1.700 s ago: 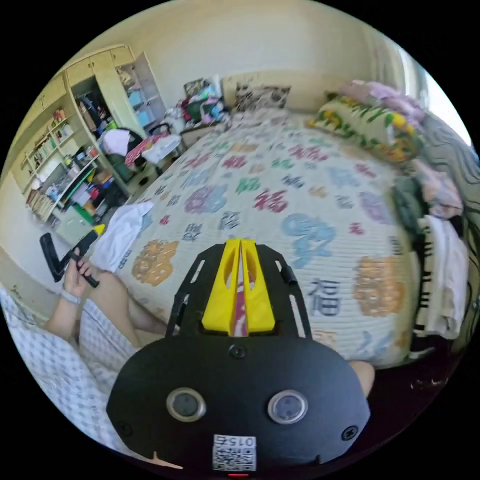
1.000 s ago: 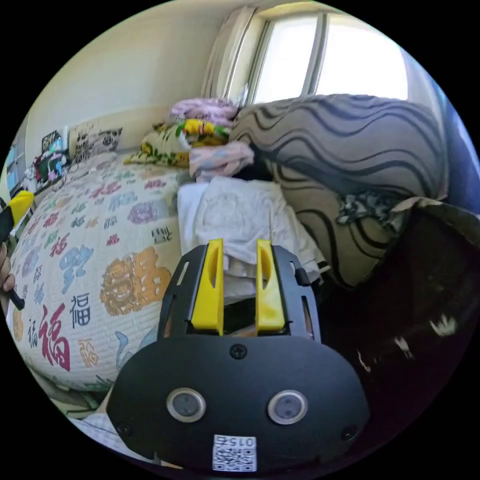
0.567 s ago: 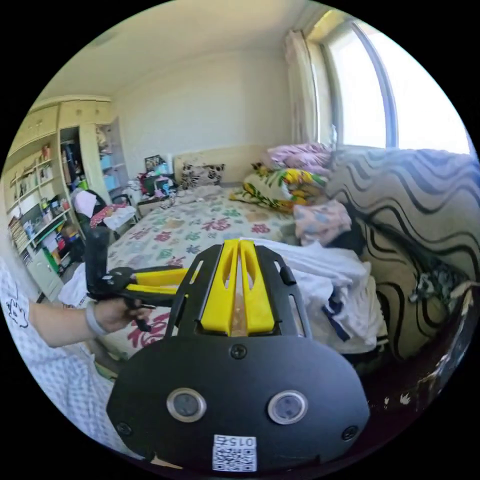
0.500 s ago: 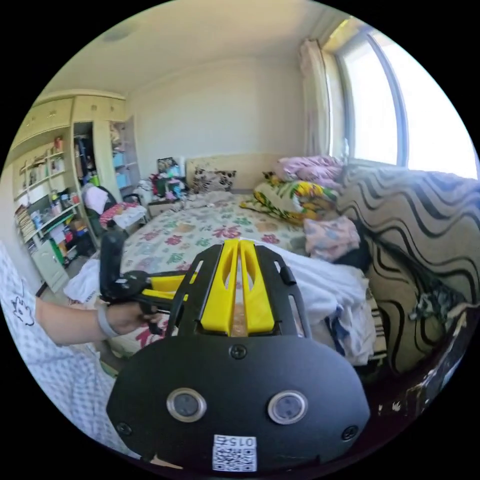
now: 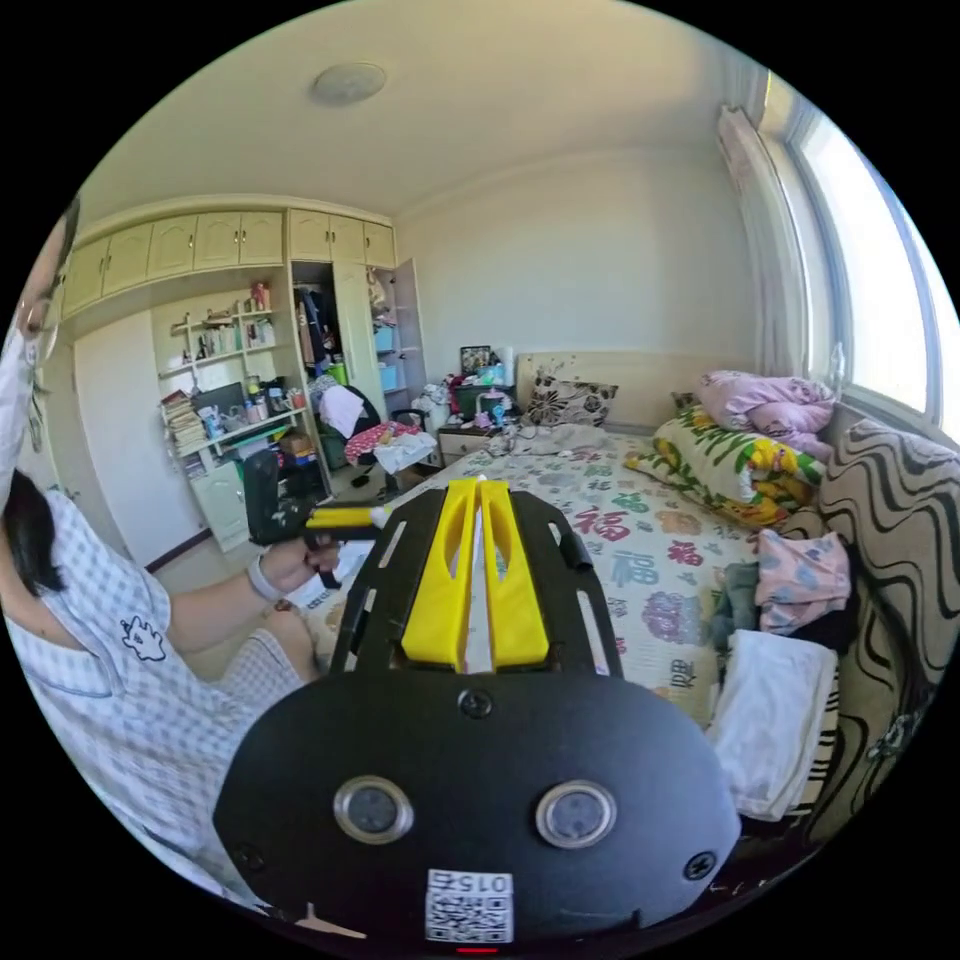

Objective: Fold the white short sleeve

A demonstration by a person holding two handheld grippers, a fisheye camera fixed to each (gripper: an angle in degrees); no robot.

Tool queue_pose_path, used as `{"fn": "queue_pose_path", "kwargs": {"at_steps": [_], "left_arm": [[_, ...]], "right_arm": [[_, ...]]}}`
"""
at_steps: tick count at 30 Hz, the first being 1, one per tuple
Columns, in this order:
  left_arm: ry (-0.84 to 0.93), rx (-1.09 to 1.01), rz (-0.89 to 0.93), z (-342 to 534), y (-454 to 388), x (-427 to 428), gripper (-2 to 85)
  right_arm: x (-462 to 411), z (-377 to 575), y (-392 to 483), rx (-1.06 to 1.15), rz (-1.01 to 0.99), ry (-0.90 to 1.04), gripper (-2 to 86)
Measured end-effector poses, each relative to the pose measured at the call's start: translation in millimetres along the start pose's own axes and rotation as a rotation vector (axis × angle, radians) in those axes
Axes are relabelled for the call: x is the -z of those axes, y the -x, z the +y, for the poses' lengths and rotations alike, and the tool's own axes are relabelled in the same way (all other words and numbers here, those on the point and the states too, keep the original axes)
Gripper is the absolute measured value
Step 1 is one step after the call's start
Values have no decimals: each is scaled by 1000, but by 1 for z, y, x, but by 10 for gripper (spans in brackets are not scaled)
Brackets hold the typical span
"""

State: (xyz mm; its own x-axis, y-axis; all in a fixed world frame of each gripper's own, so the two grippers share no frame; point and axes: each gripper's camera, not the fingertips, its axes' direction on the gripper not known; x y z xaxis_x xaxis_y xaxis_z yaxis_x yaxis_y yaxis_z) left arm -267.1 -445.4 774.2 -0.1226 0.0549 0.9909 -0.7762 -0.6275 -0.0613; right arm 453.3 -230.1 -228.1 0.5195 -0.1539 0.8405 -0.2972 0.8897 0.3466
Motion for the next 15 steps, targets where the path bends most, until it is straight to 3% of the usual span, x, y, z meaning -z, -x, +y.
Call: {"fn": "queue_pose_path", "kwargs": {"at_steps": [7,12,15], "left_arm": [[-22,-134,-116,-50,20,83,2],[-114,-169,-104,-85,28,126,4],[-70,-163,-111,-91,30,132,14]], "right_arm": [[17,-57,58,88,-83,-95,-10],[50,-106,75,112,-163,-163,-10],[70,-130,85,113,-205,-237,-10]]}}
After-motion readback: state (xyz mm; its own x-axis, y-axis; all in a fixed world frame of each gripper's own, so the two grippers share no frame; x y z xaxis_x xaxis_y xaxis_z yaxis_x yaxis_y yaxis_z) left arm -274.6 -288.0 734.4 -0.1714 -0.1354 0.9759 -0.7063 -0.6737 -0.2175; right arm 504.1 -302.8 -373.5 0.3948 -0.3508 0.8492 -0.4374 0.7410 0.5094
